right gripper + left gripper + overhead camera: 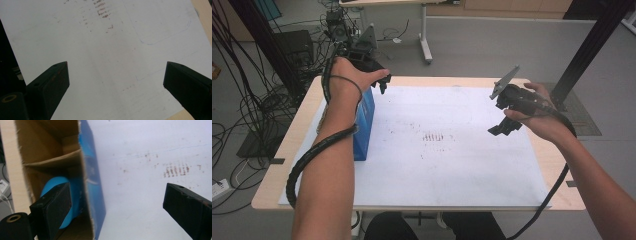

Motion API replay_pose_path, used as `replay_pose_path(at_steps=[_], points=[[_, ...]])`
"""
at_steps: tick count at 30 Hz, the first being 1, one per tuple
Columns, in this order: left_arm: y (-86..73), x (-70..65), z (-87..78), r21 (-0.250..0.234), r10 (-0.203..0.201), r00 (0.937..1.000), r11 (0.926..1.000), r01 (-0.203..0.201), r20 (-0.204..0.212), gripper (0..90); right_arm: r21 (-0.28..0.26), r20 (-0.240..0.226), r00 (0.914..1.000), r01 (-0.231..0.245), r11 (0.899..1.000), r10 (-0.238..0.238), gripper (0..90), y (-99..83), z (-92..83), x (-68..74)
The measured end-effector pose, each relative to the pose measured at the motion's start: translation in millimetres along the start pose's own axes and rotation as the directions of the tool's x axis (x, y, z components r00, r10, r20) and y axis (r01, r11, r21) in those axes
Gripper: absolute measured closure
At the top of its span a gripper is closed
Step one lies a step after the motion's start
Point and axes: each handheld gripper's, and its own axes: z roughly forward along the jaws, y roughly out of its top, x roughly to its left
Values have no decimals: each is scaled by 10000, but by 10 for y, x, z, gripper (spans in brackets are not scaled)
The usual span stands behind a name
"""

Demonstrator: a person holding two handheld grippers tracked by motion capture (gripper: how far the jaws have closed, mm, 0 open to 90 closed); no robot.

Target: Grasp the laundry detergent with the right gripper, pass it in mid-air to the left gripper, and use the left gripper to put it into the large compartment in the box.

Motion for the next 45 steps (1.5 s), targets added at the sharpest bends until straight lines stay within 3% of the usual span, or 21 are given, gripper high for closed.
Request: replay_pose_path(at_steps=[14, 20, 45], points=[[261, -422, 110, -161, 590, 9979, 9982, -586, 261, 76, 196, 2, 9999, -172, 9997, 172, 64, -101, -1, -80], [317, -505, 106, -338, 720, 9970, 9969, -710, 288, 71, 288, 11, 9999, -154, 9995, 154, 64, -100, -4, -101], [386, -526, 131, -504, 623, 9973, 9969, -603, 392, 68, 378, -16, 10000, 59, 9993, -58, 65, -42, 19, -108]])
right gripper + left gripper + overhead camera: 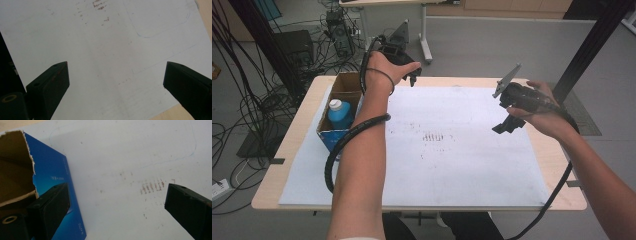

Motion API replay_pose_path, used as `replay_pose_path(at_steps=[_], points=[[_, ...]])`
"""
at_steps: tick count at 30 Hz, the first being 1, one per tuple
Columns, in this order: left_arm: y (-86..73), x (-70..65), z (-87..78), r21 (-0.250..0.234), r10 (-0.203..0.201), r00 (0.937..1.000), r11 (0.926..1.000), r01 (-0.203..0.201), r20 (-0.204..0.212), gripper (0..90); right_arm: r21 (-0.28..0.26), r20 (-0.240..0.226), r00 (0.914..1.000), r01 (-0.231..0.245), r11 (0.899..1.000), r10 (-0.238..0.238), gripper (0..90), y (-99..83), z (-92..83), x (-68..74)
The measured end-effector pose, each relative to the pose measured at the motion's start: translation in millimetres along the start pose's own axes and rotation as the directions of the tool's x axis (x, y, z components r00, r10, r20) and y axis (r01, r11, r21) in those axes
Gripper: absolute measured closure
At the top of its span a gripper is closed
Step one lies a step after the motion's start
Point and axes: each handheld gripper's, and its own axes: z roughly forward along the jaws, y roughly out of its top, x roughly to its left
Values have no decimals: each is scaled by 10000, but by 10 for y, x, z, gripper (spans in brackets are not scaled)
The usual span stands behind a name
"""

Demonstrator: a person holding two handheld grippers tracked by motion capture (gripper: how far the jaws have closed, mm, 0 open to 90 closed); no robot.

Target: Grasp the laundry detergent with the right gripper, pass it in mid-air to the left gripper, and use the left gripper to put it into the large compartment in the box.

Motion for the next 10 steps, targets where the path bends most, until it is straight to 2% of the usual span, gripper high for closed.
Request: replay_pose_path(at_steps=[10], points=[[-18, -24, 7, -54, 33, 10000, 10000, -33, -72, 70, -28, 27, 10000, -30, 10000, 30, 64, -14, -10, 8]])
